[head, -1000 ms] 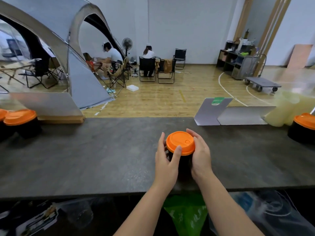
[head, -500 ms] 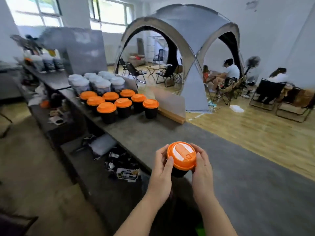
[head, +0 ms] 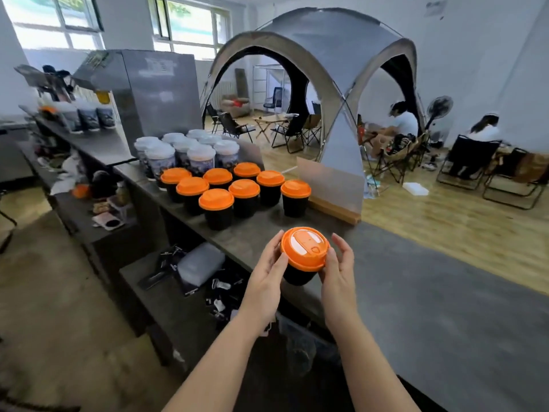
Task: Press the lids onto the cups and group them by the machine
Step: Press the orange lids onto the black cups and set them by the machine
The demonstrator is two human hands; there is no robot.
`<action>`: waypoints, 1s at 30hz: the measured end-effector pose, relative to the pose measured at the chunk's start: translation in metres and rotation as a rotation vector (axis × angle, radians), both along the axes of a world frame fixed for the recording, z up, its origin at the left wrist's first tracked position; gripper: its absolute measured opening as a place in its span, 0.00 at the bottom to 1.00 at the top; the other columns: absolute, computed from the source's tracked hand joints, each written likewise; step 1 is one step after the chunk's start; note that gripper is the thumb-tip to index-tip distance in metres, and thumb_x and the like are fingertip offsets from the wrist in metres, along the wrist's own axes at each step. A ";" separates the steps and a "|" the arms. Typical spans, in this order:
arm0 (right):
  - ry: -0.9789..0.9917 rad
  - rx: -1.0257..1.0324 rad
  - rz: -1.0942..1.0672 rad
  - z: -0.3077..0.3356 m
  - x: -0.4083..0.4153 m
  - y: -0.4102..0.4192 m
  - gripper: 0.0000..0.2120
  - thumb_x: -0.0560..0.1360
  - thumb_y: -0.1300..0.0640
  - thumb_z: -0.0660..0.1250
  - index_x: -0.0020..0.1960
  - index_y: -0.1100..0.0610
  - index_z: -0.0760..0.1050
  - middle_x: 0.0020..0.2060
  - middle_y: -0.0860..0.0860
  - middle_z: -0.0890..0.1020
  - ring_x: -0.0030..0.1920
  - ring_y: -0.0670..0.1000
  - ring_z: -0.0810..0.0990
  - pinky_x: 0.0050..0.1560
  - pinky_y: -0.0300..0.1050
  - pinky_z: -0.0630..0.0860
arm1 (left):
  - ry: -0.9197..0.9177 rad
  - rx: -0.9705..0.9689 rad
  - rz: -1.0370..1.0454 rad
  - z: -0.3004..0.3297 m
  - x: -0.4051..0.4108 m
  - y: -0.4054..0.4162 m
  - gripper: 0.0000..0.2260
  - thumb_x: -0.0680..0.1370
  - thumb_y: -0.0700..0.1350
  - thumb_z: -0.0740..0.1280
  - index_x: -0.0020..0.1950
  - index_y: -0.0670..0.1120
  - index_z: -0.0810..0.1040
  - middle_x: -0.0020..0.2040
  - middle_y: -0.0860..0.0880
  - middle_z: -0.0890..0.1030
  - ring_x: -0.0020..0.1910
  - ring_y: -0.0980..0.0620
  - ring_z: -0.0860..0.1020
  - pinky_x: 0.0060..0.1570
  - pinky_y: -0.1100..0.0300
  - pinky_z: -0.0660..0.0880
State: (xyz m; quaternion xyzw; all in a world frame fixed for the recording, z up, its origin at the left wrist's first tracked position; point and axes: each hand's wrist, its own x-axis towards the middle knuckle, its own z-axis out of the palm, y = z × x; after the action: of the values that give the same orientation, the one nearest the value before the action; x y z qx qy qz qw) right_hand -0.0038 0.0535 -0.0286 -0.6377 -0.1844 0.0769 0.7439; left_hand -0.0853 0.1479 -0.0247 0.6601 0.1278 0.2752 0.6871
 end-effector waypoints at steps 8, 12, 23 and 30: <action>0.115 0.100 -0.197 0.004 -0.001 0.110 0.07 0.82 0.50 0.58 0.58 0.47 0.73 0.54 0.45 0.80 0.56 0.43 0.78 0.52 0.38 0.73 | 0.074 0.166 -0.109 -0.009 0.017 0.113 0.33 0.77 0.48 0.71 0.78 0.57 0.58 0.73 0.60 0.68 0.71 0.63 0.67 0.66 0.69 0.68; 0.104 -0.006 -0.178 -0.002 0.019 0.128 0.13 0.82 0.50 0.59 0.64 0.50 0.73 0.57 0.45 0.80 0.60 0.45 0.77 0.62 0.47 0.74 | 0.093 0.153 -0.106 -0.019 0.035 0.140 0.34 0.75 0.46 0.74 0.76 0.57 0.61 0.71 0.60 0.71 0.70 0.63 0.69 0.65 0.70 0.69; 0.154 -0.082 -0.223 -0.005 0.096 0.165 0.12 0.82 0.51 0.59 0.63 0.48 0.75 0.59 0.48 0.81 0.62 0.49 0.78 0.66 0.56 0.73 | 0.142 0.141 0.044 -0.023 0.109 0.159 0.29 0.72 0.47 0.77 0.68 0.59 0.67 0.66 0.58 0.75 0.67 0.60 0.72 0.62 0.67 0.68; 0.176 -0.035 -0.227 -0.013 0.115 0.178 0.08 0.81 0.51 0.61 0.59 0.50 0.73 0.57 0.49 0.80 0.60 0.48 0.78 0.66 0.54 0.73 | 0.175 0.200 0.102 -0.030 0.128 0.169 0.31 0.72 0.46 0.77 0.72 0.53 0.69 0.67 0.56 0.76 0.67 0.60 0.72 0.62 0.68 0.67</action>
State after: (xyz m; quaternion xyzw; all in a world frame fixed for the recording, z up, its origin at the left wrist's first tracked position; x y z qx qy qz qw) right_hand 0.1111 0.2313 -0.0418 -0.6583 -0.0437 0.0513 0.7498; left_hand 0.0429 0.3171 -0.0548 0.7394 0.1928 0.2627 0.5892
